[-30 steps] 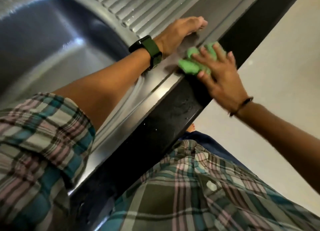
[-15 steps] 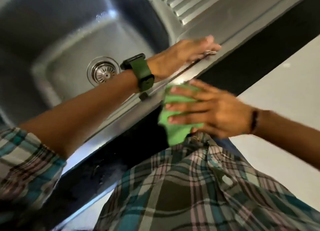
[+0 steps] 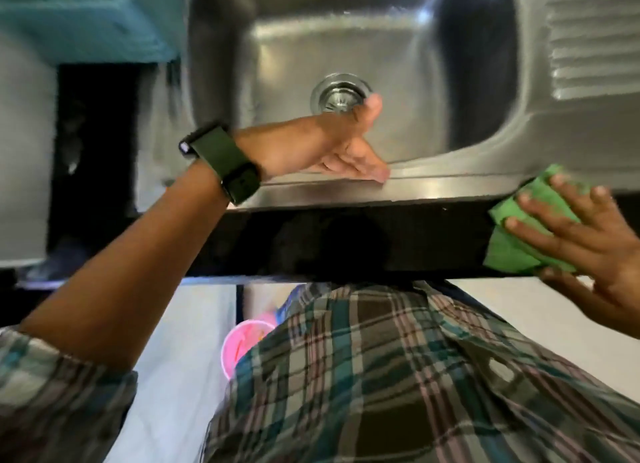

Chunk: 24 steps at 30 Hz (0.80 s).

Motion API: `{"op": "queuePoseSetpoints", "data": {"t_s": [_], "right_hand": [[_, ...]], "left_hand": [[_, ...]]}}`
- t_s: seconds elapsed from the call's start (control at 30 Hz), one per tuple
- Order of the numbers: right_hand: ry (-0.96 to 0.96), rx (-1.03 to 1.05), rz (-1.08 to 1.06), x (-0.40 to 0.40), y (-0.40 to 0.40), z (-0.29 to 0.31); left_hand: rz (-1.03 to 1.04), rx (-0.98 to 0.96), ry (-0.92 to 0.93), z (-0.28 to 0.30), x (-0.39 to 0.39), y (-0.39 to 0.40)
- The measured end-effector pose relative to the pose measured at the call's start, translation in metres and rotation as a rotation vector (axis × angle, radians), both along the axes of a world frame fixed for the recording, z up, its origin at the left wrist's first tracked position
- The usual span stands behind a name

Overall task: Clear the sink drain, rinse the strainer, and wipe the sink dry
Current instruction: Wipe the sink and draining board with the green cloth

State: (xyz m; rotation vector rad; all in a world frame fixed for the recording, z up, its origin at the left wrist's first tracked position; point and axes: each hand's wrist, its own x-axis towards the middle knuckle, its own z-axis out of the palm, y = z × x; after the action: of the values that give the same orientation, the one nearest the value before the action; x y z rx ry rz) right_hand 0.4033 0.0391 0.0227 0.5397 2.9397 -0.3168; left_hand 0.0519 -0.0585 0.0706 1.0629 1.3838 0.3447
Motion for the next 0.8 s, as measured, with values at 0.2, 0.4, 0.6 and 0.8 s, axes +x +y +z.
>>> {"op": "queuePoseSetpoints", "data": {"t_s": [0.2,0.4,0.6,0.8], "right_hand": [[0.135,-0.001,0.478,-0.134,-0.045,-0.002],[0.136,-0.043,0.638,-0.267,-0.115,0.0],[0.06,-0.115,0.613,-0.351,-0.157,-0.004],[0.101,-0.122,0.694,-0.264,-0.112,0.007]], "left_hand": [[0.372,0.011,0.264,0.021,-0.049,-0.07],[0.773,0.148,0.286,0.023,-0.057,-0.137],[1.073,0.228,0.413,0.026,-0.041,-0.172],[1.247,0.297,0.396,0.016,-0.004,-0.184]]}}
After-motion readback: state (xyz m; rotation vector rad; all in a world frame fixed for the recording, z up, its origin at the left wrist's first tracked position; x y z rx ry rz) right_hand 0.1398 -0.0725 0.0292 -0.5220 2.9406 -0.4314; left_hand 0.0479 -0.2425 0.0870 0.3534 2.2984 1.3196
